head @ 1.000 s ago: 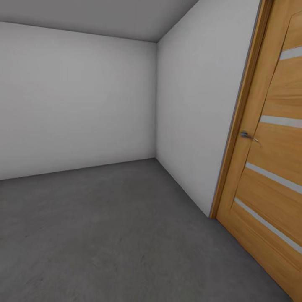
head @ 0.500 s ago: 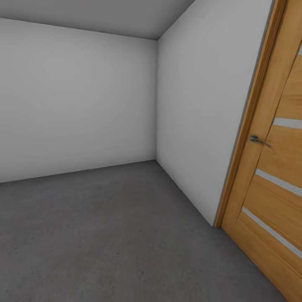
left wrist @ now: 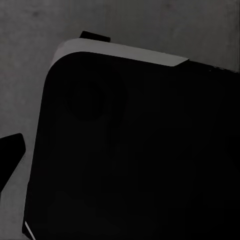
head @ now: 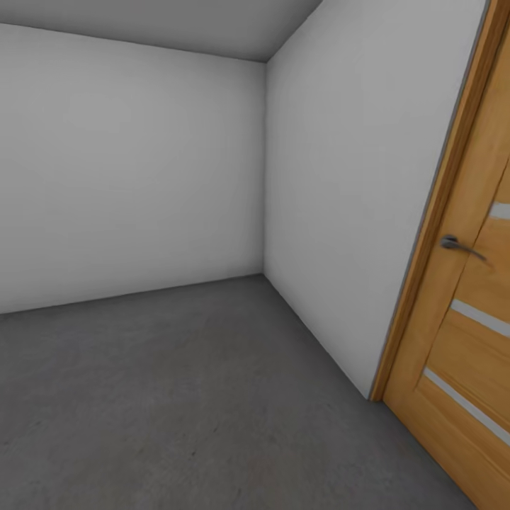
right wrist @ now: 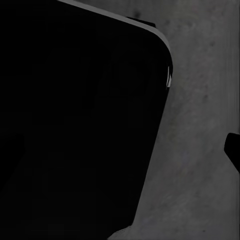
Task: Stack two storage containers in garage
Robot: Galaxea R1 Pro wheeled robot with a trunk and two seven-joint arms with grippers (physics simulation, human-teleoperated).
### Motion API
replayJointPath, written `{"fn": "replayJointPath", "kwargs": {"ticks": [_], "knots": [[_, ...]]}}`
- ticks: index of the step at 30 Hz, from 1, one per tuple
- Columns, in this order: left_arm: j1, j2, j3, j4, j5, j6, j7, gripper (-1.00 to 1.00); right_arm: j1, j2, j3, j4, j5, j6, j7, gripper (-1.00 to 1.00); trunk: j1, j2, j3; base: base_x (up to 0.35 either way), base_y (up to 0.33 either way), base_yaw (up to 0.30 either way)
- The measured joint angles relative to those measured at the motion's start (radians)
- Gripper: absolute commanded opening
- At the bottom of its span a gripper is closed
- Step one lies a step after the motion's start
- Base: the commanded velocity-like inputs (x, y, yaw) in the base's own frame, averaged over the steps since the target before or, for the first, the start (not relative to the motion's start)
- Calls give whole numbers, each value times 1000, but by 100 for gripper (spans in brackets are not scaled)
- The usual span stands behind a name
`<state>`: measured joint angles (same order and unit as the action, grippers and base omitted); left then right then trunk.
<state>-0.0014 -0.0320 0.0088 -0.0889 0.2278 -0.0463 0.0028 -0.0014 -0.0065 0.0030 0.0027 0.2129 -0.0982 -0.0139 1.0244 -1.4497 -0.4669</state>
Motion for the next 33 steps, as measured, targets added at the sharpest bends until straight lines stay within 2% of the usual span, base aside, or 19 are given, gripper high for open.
{"fn": "replayJointPath", "kwargs": {"ticks": [8, 14, 15, 16, 18, 33], "knots": [[0, 0, 0, 0, 0, 0, 0, 100, 0, -2, -1, 0, -2, -2, 0, 100, 0, 0, 0, 324, 0, 0], [0, 0, 0, 0, 0, 0, 0, 100, 0, -2, -3, 0, -32, -3, 0, 100, 0, 0, 0, 260, 0, -51], [0, 0, 0, 0, 0, 0, 0, 100, 0, -2, -6, 0, -43, -3, 1, 100, 0, 0, 0, 44, 0, -237], [0, 0, 0, 0, 0, 0, 0, 100, 0, -1, -10, 0, -79, -3, 1, 100, 1, 0, 0, 28, 0, -254], [0, 0, 0, 0, 0, 0, 0, 100, 0, -1, -11, -1, -100, -3, 1, 100, 1, 0, 0, 16, 0, -267], [0, 0, 0, 0, 0, 0, 0, 100, 0, 0, -11, 0, -114, -2, 8, 100, 1, 0, 0, 2, 0, -284]]}}
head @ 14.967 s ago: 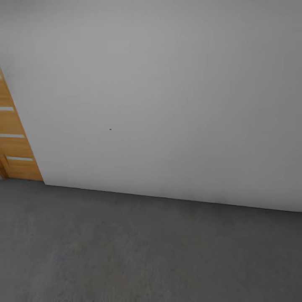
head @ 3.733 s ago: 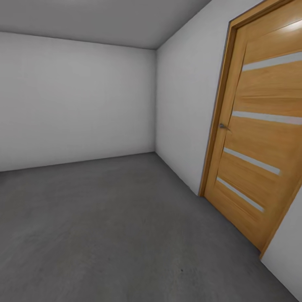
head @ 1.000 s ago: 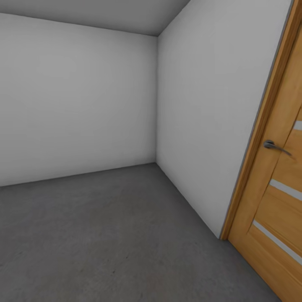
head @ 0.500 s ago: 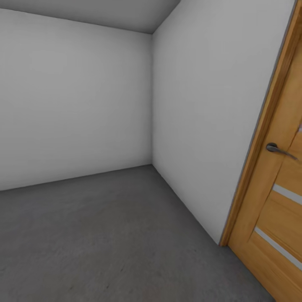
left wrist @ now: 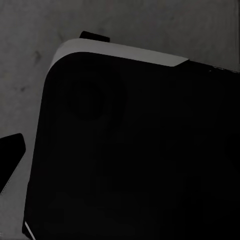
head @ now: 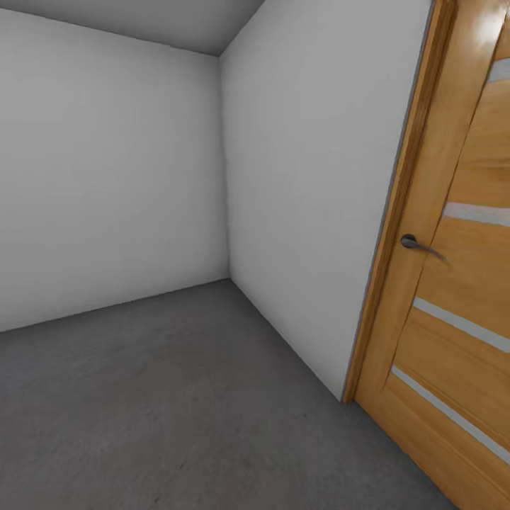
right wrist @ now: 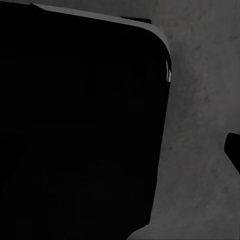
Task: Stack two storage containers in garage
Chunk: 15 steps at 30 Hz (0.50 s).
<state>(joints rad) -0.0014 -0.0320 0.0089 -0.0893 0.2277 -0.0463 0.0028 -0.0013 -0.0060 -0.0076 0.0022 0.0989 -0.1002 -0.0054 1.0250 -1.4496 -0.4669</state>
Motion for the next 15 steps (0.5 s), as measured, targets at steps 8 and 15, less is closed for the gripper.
{"fn": "replayJointPath", "kwargs": {"ticks": [8, 15], "knots": [[0, 1, 0, -1, 0, -1, 0, 100, 0, 0, 3, 0, 1, 8, 6, 100, 0, 0, 0, 0, 0, -290], [0, 0, 0, -1, 0, -1, 0, 100, 0, 0, 7, 0, 3, 11, 7, 100, 0, 0, 0, 0, 0, -291]]}}
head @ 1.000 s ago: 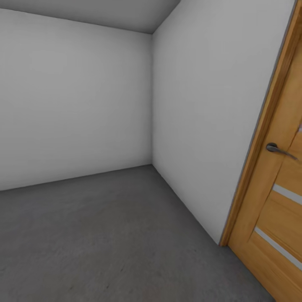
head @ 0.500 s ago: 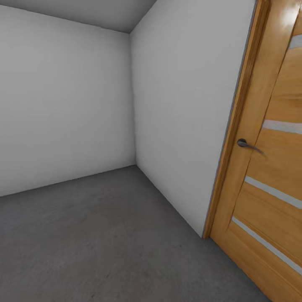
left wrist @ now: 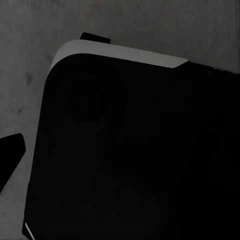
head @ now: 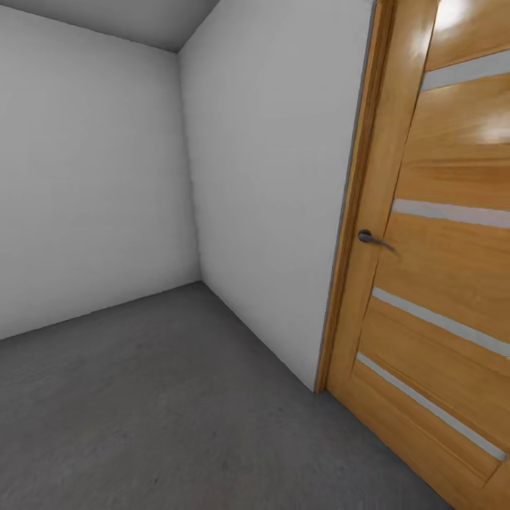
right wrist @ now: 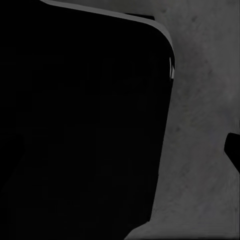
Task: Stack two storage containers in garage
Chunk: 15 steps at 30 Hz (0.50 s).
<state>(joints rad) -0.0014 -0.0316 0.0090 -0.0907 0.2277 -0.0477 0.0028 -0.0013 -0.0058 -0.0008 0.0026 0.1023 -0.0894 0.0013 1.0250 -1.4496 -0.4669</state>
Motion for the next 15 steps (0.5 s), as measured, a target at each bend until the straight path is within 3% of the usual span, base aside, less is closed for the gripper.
{"fn": "replayJointPath", "kwargs": {"ticks": [15], "knots": [[0, 0, 0, 0, 0, 0, 0, 100, 0, 1, 3, 0, 1, 0, 1, 100, 0, 0, 0, 0, 0, -291]]}}
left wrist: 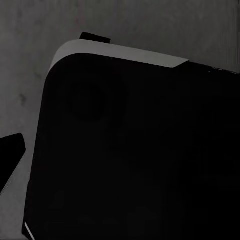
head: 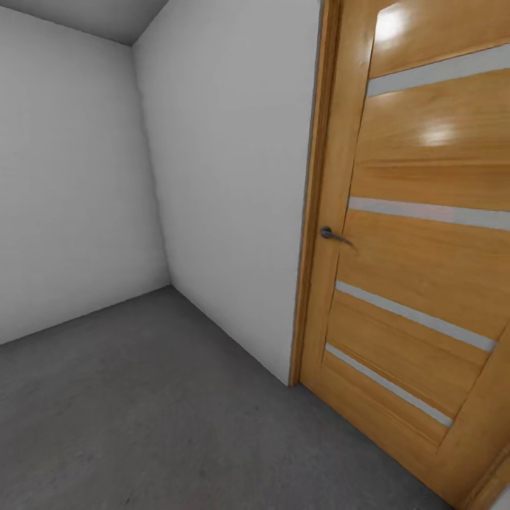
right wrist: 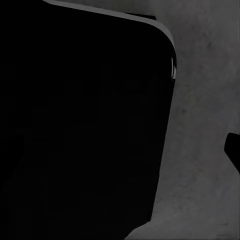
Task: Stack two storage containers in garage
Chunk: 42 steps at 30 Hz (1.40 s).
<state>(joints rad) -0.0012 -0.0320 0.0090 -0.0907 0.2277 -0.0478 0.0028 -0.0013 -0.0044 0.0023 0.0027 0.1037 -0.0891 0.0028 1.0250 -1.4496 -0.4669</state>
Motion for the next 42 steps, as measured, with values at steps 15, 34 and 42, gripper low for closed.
{"fn": "replayJointPath", "kwargs": {"ticks": [15, 34, 42], "knots": [[0, 0, 0, 0, 0, 0, 0, 100, 0, 0, 0, 1, 2, 0, 1, 100, 0, 0, 0, 0, 0, -291], [0, 1, 0, 1, 0, -43, 0, 100, 0, 0, 0, 1, 2, 0, 0, 100, 0, 0, 0, 0, 0, -292], [0, 2, 0, 1, 0, -43, 0, 100, 0, 0, 0, 1, 2, -1, -2, 100, 0, 0, 0, 0, 0, -292]]}}
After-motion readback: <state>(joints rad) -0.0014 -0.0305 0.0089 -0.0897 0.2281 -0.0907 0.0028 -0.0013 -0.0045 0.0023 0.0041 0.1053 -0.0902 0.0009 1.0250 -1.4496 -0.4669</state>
